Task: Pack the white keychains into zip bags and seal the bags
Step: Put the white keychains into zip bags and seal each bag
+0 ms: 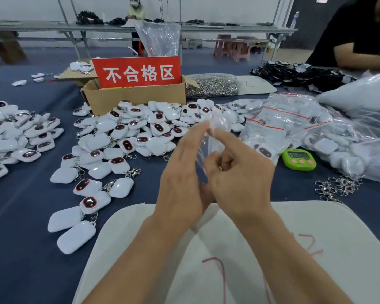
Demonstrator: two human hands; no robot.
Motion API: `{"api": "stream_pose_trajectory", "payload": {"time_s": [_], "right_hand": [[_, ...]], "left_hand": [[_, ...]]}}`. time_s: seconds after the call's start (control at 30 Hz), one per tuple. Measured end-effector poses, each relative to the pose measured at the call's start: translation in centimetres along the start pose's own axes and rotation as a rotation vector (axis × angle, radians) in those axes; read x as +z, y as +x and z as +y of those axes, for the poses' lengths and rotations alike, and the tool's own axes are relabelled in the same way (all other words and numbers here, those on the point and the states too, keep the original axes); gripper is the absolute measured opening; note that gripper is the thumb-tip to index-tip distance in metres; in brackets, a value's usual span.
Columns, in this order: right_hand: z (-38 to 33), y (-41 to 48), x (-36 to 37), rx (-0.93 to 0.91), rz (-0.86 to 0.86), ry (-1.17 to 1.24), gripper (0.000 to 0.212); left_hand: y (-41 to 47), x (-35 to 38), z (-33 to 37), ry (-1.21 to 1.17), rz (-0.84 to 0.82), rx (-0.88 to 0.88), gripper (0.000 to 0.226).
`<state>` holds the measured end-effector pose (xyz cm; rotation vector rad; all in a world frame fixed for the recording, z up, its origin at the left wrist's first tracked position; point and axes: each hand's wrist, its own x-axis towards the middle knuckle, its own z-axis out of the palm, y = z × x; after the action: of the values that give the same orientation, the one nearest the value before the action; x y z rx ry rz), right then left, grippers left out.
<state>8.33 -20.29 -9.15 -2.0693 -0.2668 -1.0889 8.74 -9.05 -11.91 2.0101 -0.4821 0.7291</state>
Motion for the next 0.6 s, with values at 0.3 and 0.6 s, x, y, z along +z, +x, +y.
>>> {"api": "stream_pose_trajectory", "payload": {"time_s": [0.3,0.6], "right_hand": [[0.7,1.2,-2.1,0.025,-0.368,0.076,0.084],[3.4,1.2,-1.4,0.135,-0.636,-0.11,0.097]], "left_hand": [[1.0,-0.4,-0.7,-0.388,0.058,-0.491,0.05],[1.5,-1.4,-2.6,-0.42,-0.198,-0.599,0.051]]}}
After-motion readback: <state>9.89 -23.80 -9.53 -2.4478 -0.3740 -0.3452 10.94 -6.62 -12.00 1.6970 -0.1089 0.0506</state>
